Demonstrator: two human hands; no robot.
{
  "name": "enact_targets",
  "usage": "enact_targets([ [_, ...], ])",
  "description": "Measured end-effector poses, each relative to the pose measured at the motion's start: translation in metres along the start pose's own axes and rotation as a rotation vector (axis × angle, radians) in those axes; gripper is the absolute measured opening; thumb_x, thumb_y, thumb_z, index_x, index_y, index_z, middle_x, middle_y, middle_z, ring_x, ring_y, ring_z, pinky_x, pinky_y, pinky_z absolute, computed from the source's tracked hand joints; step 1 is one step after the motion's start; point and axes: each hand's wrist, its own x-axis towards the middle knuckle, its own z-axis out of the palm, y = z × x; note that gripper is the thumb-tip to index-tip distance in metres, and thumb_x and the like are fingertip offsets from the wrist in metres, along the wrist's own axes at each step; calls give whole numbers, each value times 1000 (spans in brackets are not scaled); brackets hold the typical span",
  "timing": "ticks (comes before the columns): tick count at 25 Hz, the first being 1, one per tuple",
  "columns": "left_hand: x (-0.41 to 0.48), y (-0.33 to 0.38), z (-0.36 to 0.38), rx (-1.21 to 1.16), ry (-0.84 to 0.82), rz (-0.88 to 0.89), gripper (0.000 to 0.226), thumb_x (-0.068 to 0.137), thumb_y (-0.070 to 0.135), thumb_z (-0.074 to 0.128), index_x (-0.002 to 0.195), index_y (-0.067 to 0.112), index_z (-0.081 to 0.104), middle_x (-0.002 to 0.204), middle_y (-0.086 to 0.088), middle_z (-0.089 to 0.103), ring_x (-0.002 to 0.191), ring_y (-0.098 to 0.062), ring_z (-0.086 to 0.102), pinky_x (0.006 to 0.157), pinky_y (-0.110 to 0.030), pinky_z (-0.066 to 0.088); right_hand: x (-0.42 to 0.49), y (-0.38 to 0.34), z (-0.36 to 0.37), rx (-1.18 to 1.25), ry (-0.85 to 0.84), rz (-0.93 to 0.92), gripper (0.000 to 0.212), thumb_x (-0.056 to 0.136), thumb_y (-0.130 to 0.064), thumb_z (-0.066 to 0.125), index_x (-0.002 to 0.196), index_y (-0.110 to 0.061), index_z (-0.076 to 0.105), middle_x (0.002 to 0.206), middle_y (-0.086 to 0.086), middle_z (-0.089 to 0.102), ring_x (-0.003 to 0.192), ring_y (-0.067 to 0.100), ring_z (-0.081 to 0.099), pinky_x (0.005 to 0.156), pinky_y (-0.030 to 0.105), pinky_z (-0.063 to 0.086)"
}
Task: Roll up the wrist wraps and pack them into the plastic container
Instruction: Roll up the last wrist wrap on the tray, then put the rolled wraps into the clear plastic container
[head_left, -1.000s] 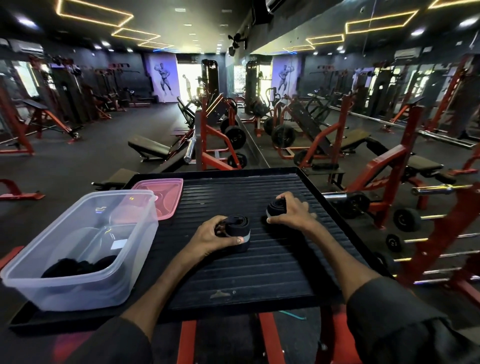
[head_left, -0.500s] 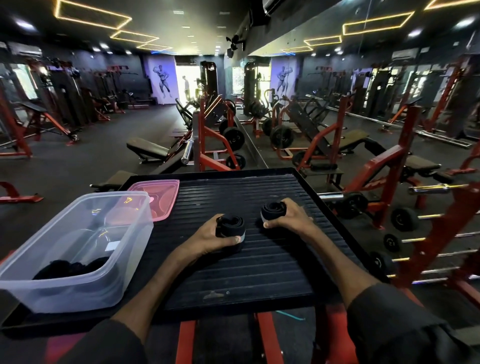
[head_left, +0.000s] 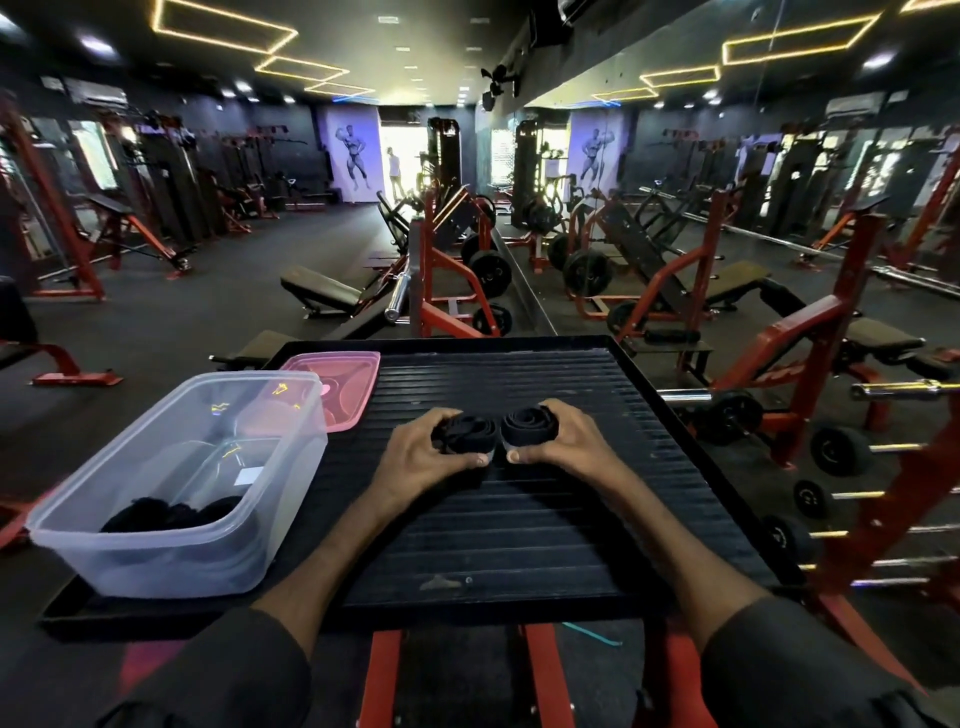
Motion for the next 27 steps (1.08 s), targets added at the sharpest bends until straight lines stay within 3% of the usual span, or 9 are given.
enact_targets([
  [2, 6, 15, -17, 9, 45, 47, 66, 61, 54, 89, 116, 23, 70, 103, 13, 74, 95, 3, 69, 90, -28, 58, 10, -17, 2, 79, 5, -35, 57, 60, -36, 96, 106, -21, 67, 104, -7, 72, 95, 7, 68, 67, 12, 47],
  [5, 15, 42, -71, 77, 117, 80, 63, 64, 51, 89, 118, 23, 69, 105, 12, 73, 92, 7, 64, 78, -3, 47, 27, -62, 5, 179, 0, -151, 63, 57, -41, 98, 109, -24, 66, 106, -8, 72, 99, 9, 70, 74, 20, 52],
  [7, 15, 55, -115, 132, 134, 86, 61, 62, 55, 88, 112, 25, 70, 102, 11, 73, 93, -2, 66, 78, -10, 49, 37, -98, 13, 204, -26, -260, 60, 56, -43, 98, 103, -26, 66, 107, -5, 72, 101, 13, 70, 81, 30, 57],
  [9, 8, 61, -158, 195, 156, 101, 61, 58, 64, 84, 105, 26, 71, 97, 8, 73, 91, -10, 68, 82, -29, 54, 40, -134, 25, 285, -68, -344, 43, 66, -21, 96, 97, -21, 66, 96, -7, 72, 90, 8, 68, 80, 26, 55],
  [11, -11, 57, -203, 215, 206, 73, 56, 58, 65, 83, 101, 31, 71, 93, 10, 72, 90, -9, 68, 83, -36, 55, 42, -172, 47, 335, -166, -433, 31, 73, 2, 87, 92, -9, 67, 82, -12, 72, 78, 0, 65, 72, 18, 51],
  [14, -47, 29, -260, 222, 288, -20, 55, 64, 61, 86, 107, 29, 73, 102, 7, 76, 99, -10, 71, 91, -41, 58, 51, -216, 94, 349, -283, -489, 44, 68, 1, 90, 105, -1, 66, 96, -7, 73, 90, 5, 68, 83, 24, 54],
  [19, -90, -15, -287, 239, 246, -152, 45, 65, 41, 94, 98, 22, 72, 91, 7, 74, 86, -7, 70, 80, -27, 56, 57, -241, 161, 157, -519, -467, 56, 65, 0, 90, 107, -10, 55, 97, 0, 61, 89, 11, 58, 72, 19, 51],
  [23, -85, -38, -285, 367, 142, -177, 43, 63, 44, 93, 92, 25, 69, 84, 12, 68, 78, -6, 63, 70, -21, 47, 71, -241, 183, -142, -644, -477, 63, 46, -31, 90, 99, -16, 60, 94, 6, 70, 90, 20, 64, 85, 47, 55],
  [27, -73, -55, -285, 538, -84, -252, 56, 60, 56, 89, 100, 24, 66, 95, 4, 69, 89, -15, 65, 77, -34, 52, 69, -241, 191, -388, -698, -491, 53, 64, -17, 90, 108, -13, 60, 104, 7, 69, 93, 19, 63, 77, 32, 50],
])
